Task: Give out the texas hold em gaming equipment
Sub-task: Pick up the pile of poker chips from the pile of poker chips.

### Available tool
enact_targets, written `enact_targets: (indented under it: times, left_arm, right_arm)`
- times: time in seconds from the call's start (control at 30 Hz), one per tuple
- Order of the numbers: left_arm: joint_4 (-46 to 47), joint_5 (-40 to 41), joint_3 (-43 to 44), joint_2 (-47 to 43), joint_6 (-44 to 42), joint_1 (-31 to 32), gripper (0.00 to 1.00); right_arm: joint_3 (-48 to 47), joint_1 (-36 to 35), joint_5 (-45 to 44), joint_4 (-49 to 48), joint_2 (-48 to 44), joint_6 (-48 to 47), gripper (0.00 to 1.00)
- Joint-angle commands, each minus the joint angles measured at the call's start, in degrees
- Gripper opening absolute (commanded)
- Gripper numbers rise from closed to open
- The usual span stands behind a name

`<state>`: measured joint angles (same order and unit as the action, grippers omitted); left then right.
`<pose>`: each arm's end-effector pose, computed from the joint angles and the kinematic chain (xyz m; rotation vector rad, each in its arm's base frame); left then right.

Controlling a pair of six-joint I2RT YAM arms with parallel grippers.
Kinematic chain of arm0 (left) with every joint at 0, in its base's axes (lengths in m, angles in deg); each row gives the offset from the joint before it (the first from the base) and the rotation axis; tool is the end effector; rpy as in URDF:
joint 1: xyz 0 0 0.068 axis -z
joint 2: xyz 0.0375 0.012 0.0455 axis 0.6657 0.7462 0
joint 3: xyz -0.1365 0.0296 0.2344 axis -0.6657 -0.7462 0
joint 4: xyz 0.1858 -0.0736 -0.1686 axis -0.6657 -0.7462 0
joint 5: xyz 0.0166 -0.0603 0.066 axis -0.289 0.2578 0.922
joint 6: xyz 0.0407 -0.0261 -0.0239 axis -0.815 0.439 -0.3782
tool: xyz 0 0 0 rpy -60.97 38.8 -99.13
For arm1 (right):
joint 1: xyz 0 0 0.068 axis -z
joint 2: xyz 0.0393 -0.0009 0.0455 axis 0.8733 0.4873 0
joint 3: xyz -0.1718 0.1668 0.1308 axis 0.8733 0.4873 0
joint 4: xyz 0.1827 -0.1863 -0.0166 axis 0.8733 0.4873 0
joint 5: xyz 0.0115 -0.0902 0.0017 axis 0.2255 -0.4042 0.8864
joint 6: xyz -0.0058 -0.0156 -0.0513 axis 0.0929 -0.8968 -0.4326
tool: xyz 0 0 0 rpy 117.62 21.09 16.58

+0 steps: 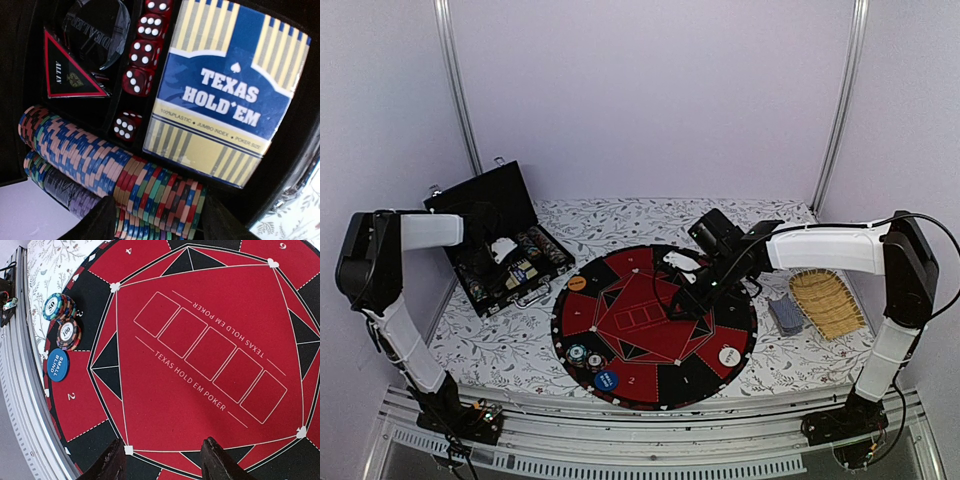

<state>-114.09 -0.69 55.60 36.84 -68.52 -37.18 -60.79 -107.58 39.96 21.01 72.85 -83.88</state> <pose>0.3273 -0.0189 0.1708 0.7165 2.7672 0.3709 0.2470 0.2795 0.2086 -1.3218 2.3521 0.6674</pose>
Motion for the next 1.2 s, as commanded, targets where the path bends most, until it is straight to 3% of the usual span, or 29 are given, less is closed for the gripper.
enact_targets:
  times: [0.0, 0.23, 0.63, 0.97, 1.17]
  left_arm:
    - [-0.5, -4.5, -0.5, 0.8, 0.2, -0.4, 0.59]
    - [-2.7, -9.7, -2.1, -1.1, -0.7, 2.1, 0.58]
    - [-0.7, 1.0, -1.8, 0.6, -0.3, 1.8, 0.62]
    - [1.0, -2.4, -2.8, -6.5, -1.2, 1.9, 0.62]
    - [2.8, -0.3, -4.1, -6.8, -2.3, 1.6, 0.62]
  right_arm:
    - [0.1, 0.3, 0.9, 0.5, 0.9, 0.3, 0.53]
    - [0.2, 0.3, 1.0, 0.9, 1.0, 0.1, 0.53]
    - [0.3, 0.3, 1.5, 1.5, 1.2, -0.1, 0.53]
    - [0.1, 0.3, 2.4, 1.7, 1.9, -0.1, 0.53]
    - [-0.1, 0.3, 3.2, 2.2, 2.4, -0.2, 0.53]
